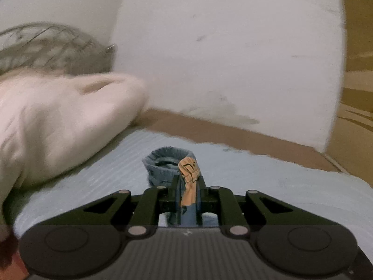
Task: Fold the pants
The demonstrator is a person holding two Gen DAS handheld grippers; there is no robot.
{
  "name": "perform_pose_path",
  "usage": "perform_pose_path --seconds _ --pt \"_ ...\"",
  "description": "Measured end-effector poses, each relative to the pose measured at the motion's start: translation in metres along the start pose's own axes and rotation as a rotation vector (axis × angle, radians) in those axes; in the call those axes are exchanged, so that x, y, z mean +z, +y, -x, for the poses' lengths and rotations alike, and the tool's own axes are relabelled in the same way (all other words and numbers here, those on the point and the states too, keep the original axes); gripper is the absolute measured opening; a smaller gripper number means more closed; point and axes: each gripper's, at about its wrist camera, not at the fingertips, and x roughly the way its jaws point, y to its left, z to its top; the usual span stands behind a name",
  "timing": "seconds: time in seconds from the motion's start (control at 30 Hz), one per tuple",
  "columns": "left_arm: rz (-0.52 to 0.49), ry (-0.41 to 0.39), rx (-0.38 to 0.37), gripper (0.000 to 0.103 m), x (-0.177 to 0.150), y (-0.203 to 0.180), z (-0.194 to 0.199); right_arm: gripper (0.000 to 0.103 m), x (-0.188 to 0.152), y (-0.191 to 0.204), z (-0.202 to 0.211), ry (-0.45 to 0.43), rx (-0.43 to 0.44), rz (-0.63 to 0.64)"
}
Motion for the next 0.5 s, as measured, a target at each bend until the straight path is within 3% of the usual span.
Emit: perform_pose_path --seconds 0.1,0.23,0.37,0.5 --pt "-0.099 -0.030 -0.112 0.013 0.005 -0.036 0.011 0.102 0.003 -0.016 0.018 -0.038 -0.033 -0.052" --pt "-0.256 -0.031 -0.243 0.013 -0.003 -0.086 0.022 0.102 -0.001 -0.041 0.040 -0.025 -0.093 -0.062" --pt "-0.399 0.032 -0.338 0.014 -0.025 -0.131 0.023 0.102 -0.010 -0.067 0.062 -0.011 -0.163 -0.086" --pt "-0.454 0.116 -0.389 0.016 -0.052 -0.160 0.013 0.102 -0.023 -0.090 0.075 0.009 -0.249 -0.132"
